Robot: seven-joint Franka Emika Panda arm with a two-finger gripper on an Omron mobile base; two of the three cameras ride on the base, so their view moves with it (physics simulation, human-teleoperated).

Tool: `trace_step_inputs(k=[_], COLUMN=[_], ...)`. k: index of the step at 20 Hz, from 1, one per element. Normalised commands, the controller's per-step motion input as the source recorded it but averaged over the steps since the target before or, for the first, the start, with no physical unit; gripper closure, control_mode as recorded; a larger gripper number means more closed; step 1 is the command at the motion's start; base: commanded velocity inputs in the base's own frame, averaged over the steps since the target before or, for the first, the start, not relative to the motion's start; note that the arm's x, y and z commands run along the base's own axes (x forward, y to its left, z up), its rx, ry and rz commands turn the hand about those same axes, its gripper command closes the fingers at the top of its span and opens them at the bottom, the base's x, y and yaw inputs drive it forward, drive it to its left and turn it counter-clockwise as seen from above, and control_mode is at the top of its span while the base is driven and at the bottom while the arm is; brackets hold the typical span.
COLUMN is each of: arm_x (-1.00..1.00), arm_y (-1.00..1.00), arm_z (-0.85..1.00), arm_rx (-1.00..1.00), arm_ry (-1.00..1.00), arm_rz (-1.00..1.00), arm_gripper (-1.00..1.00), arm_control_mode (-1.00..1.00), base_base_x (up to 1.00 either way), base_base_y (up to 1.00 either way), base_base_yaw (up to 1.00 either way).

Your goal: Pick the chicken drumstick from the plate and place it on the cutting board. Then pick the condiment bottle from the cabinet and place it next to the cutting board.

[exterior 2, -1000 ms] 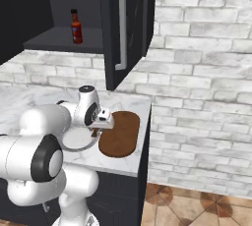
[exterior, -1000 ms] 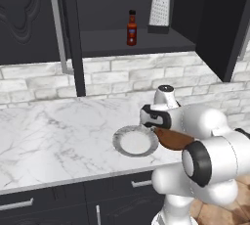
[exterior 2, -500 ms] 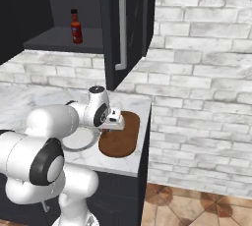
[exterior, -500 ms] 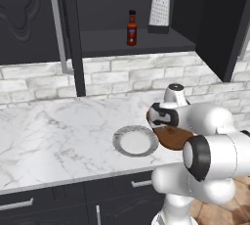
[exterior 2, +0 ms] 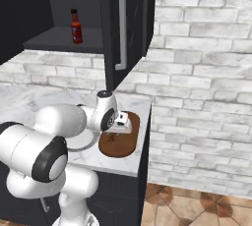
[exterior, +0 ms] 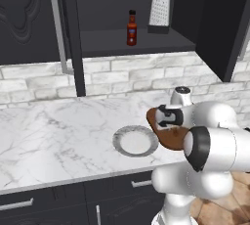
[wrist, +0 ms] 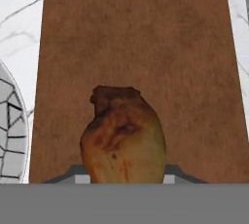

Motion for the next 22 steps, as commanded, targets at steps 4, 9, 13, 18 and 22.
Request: trace_step_inputs(k=[4,9,13,18,22], arm_x=[0.11,0.07,0.06,0.03,0.0], arm_y=[-0.02,0.0,0.0,0.0,0.0], arm_z=[-0.28,-0.24,-0.22,-0.24,-0.29], arm_rx=[0.0,0.0,0.0,0.0,0.0], arm_ry=[0.0,-0.01,-0.01,-0.01,-0.02], arm_rz=[0.0,0.0,0.0,0.0,0.0], arm_gripper=[1.0,1.0,1.0,1.0,-1.0], arm_control_mode=[-1.0,-1.0,-1.0,-1.0,-1.0], base_base_x=[0.0,0.0,0.0,0.0,0.0], base_base_y=[0.0,0.0,0.0,0.0,0.0], base_base_yaw=[0.0,0.0,0.0,0.0,0.0])
